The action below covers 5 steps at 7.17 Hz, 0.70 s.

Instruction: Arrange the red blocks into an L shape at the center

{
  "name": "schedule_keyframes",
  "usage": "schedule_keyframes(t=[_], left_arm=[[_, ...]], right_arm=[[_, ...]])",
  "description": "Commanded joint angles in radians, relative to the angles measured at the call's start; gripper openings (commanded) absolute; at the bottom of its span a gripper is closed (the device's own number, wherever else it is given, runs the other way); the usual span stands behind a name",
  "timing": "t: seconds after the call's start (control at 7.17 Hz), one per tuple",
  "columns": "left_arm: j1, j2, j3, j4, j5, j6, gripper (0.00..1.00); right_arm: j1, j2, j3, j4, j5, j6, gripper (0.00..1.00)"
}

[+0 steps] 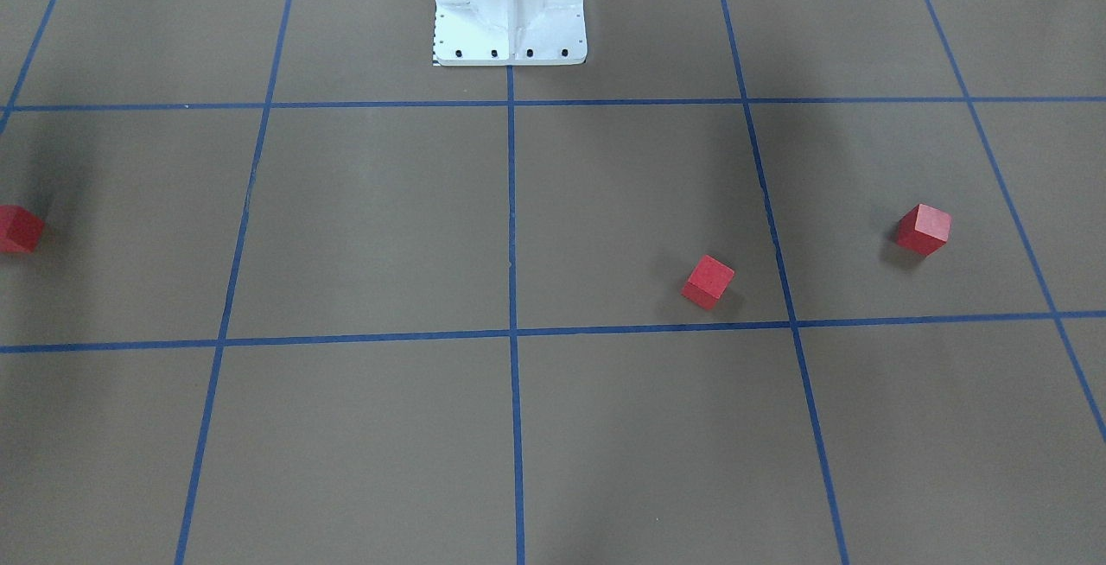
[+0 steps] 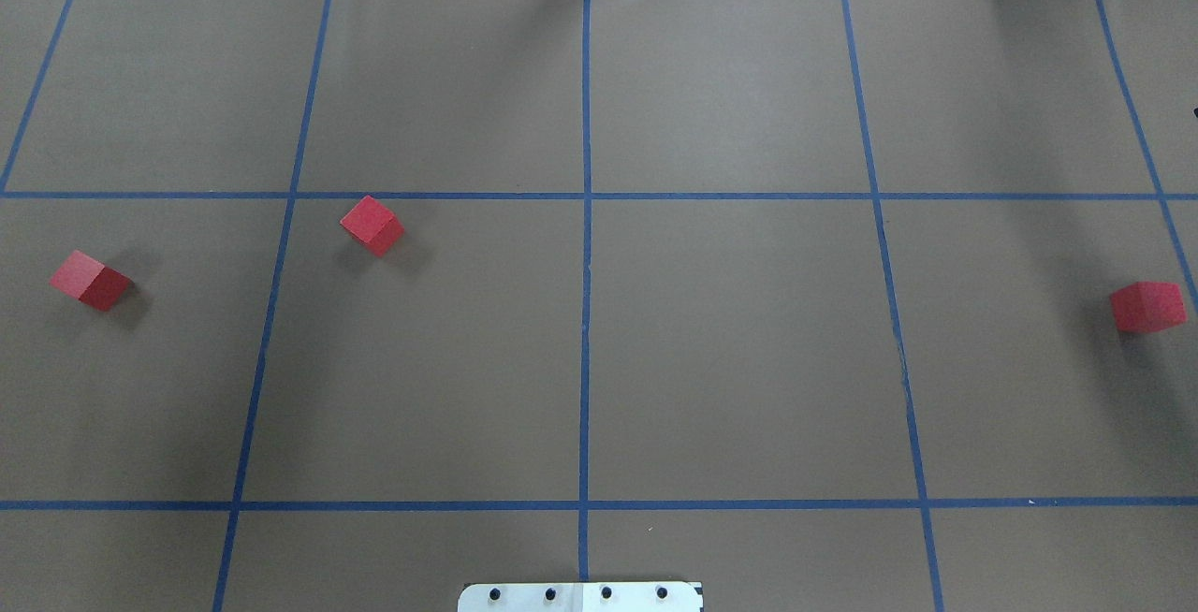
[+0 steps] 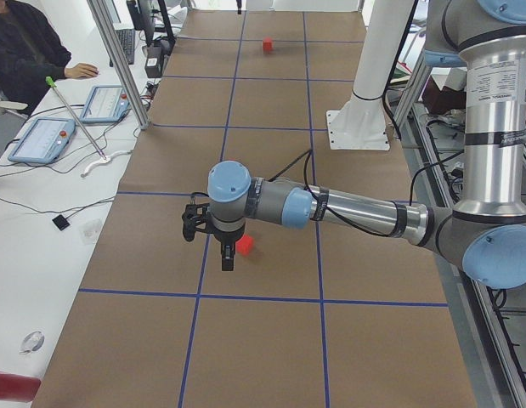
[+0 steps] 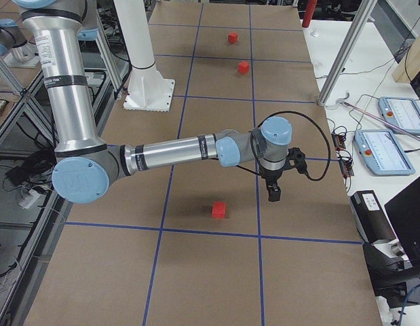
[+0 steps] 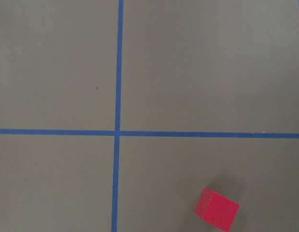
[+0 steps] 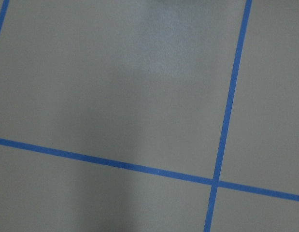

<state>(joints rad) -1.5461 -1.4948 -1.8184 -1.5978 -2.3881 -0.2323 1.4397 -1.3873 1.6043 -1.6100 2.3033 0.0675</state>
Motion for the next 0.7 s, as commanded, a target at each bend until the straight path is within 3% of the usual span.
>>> schedule_keyframes(t=[0.0,0.56], left_arm=[[0.003,0.008,0.02,-0.01,-0.002,0.013,1.0],[0.027,0.011,0.042,-0.011,0.0,0.007,1.0]], right_arm=[[-0.001,-0.039,0.081,-0.059,0.001,-0.005,0.99],[-0.004,-0.122,0.092,-0.006,0.047,0.005,1.0]])
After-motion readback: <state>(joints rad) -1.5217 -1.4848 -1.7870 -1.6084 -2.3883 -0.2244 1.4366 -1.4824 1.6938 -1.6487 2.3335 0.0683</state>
